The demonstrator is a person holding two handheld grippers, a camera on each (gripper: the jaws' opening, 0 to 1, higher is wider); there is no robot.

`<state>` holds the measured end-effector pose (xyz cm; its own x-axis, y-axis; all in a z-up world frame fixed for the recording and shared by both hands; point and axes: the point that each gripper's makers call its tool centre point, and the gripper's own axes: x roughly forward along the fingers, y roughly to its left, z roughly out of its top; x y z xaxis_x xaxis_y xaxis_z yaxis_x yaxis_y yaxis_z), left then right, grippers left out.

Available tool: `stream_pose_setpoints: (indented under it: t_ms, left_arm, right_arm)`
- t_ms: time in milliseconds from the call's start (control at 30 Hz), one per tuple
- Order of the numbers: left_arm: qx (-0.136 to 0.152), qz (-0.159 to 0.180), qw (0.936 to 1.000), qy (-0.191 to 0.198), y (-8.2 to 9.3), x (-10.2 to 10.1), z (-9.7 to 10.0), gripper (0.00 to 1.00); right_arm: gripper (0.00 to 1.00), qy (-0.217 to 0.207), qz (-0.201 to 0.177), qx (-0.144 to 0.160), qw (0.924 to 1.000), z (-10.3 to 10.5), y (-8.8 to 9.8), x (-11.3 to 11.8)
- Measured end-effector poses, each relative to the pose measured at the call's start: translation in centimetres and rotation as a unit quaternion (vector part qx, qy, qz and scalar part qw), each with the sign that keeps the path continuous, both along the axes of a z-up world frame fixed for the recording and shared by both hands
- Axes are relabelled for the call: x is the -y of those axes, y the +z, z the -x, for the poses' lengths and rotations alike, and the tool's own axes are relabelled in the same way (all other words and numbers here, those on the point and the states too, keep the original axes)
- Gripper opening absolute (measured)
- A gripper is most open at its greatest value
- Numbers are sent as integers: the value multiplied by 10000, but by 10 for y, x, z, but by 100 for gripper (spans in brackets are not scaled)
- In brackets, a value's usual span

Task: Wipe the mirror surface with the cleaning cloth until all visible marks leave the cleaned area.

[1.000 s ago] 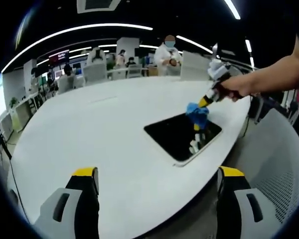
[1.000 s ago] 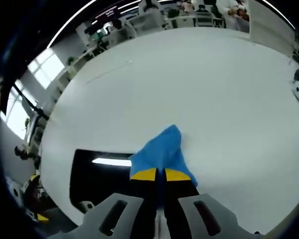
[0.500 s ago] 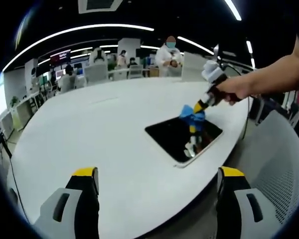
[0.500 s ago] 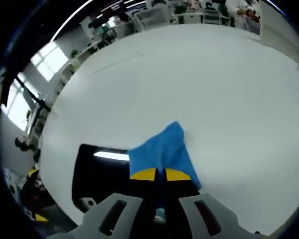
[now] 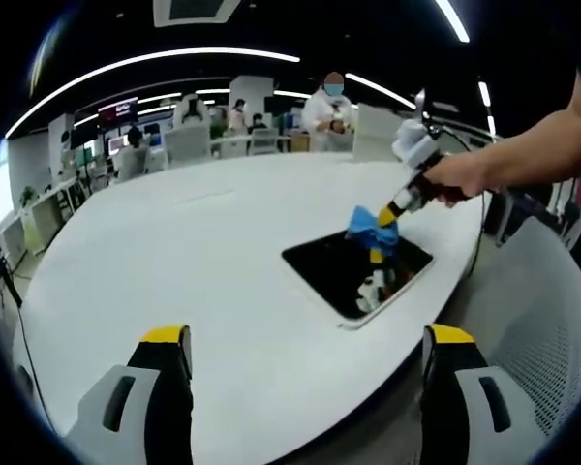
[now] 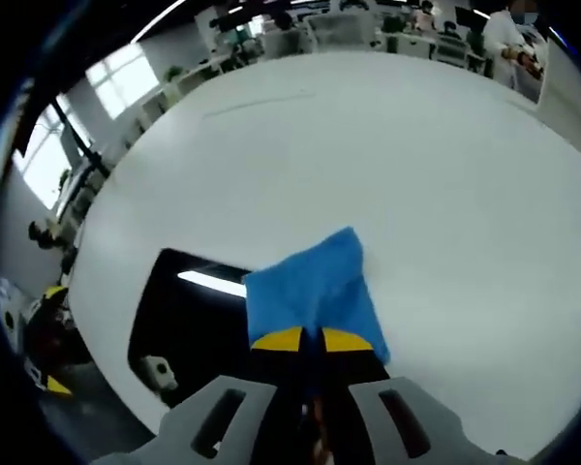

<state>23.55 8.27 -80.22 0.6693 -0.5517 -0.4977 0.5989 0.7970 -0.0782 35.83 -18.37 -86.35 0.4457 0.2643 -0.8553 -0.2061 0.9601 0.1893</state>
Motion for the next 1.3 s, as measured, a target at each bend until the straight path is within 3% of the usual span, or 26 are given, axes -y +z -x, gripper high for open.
stream_pose_setpoints:
  t_ms: [200, 767, 1167, 1300]
  left_arm:
    - [0, -7, 10000, -15, 0, 0, 1, 99]
    - [18, 19, 10000, 51, 0, -1, 0, 99]
    - [7, 41, 10000, 22, -1, 0, 1, 99]
    - [-3, 30, 10000, -14, -1, 2, 2, 99]
  right_arm:
    - [0, 81, 53, -137, 9999, -6, 0, -25]
    - [0, 82, -434, -384, 9983, -15, -4, -93]
    - [0, 372, -465, -456, 9972, -24, -6, -142]
    - [0, 222, -674, -584, 9958, -27, -6, -155]
